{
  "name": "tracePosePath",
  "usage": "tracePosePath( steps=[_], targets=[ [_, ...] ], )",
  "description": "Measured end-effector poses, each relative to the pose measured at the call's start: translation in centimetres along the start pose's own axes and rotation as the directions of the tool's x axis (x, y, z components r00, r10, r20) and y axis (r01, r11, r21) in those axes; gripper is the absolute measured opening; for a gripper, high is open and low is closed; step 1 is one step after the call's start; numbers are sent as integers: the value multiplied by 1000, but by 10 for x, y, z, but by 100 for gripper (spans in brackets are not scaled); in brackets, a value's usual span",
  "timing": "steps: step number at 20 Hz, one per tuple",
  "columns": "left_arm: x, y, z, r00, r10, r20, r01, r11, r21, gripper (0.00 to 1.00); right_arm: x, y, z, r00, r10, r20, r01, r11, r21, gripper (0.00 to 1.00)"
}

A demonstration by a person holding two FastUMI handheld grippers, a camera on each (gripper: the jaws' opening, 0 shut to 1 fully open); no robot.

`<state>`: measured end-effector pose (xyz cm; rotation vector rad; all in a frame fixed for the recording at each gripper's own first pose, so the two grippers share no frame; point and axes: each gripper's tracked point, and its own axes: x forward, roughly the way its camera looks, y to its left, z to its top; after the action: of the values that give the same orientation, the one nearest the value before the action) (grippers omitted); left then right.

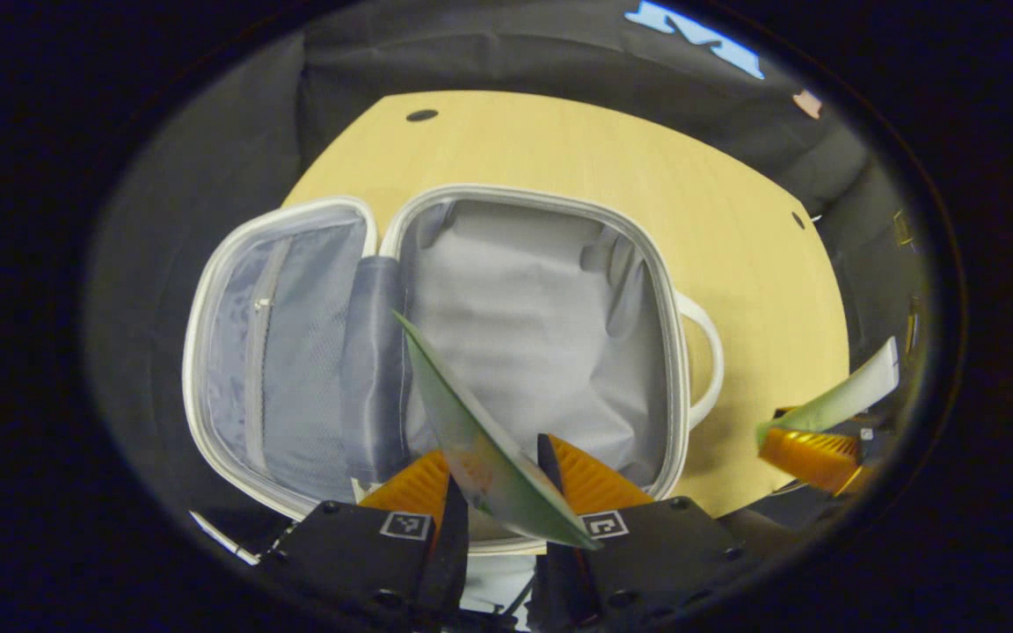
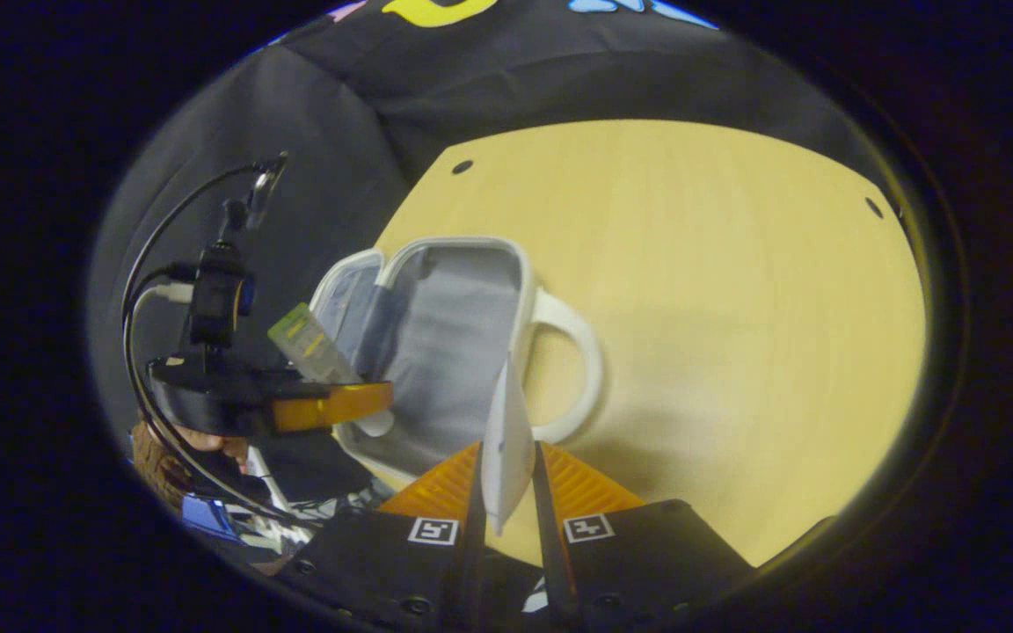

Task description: First open the suitcase, pack the skin care products into it, and then close the suitcase.

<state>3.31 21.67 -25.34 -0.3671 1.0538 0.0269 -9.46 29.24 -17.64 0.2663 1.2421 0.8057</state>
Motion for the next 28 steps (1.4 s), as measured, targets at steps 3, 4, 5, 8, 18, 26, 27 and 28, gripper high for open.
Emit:
tracePosePath(
  steps=[3,4,5,8,18,26,27,28],
  targets=[
    [6,12,-3,996,8,-94,-5,999,36,48,32,17,-11,981,8,-192,-8,1000,0,28],
    [8,17,-4,993,18,-120,-12,999,51,48,40,17,-14,971,-10,-240,2,999,-35,28],
    [11,19,-6,989,20,-145,-12,998,57,46,46,18,-17,961,-22,-274,9,999,-48,32],
    [19,25,-13,975,24,-220,-13,999,51,43,59,27,-26,938,-23,-346,11,999,-37,29],
    [7,34,10,990,78,-117,-67,993,100,90,68,26,-19,928,-54,-368,55,998,-8,29],
    [-1,45,3,996,37,-87,-38,999,-7,87,74,39,3,964,-32,-263,53,996,74,78],
    [-3,46,3,997,25,-77,-27,999,-31,87,73,38,6,968,-36,-248,55,996,72,83],
    [-5,47,3,998,8,-63,-12,998,-60,82,72,36,7,971,-41,-237,59,996,68,87]
  ],
)
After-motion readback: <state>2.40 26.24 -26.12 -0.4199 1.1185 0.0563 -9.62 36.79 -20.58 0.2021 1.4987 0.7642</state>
